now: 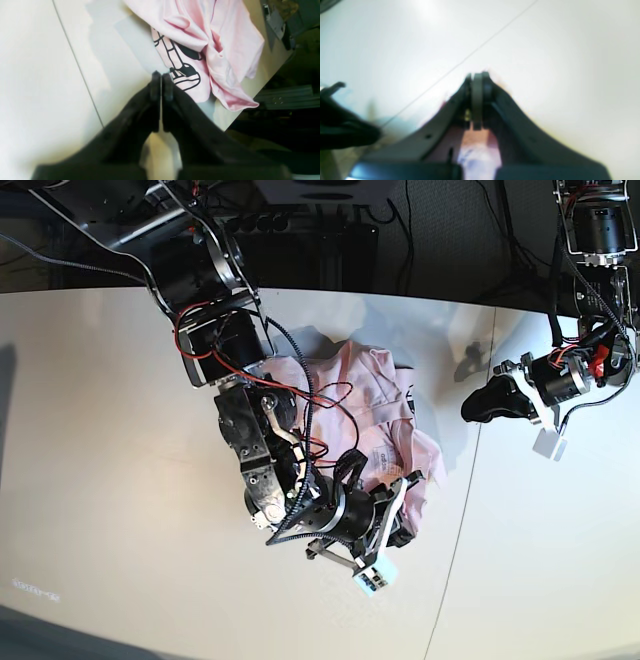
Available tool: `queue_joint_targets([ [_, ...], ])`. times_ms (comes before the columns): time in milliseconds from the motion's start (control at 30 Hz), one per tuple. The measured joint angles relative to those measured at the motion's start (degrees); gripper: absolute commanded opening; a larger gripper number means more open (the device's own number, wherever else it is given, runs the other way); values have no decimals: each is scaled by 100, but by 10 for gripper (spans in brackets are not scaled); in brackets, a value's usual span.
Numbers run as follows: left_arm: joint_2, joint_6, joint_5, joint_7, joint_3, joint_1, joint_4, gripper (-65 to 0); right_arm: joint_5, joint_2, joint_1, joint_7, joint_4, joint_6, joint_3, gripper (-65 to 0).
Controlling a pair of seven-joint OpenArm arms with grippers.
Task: Fold the T-shirt properly
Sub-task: 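Press the right gripper down on the folded bundle and pull back, then grasp the bundle's sides with both grippers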
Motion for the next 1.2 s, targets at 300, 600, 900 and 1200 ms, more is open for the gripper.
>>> queue_joint_targets([
  [300,-461,2,-249,131,-804,2,1480,-635,-306,621,66,15,188,-2,2,-650],
  [600,-330,4,-568,251,-800,723,2944,-635,-280,1228,55,11,195,0,385,-650],
  [900,59,7,-540,203,-70,1300,3383,-635,-310,1620,70,149,26,0,651,-650],
  [1200,715,4,804,-466,944,1287,3381,-635,-656,1585,162,621,-822,0,420,-650],
])
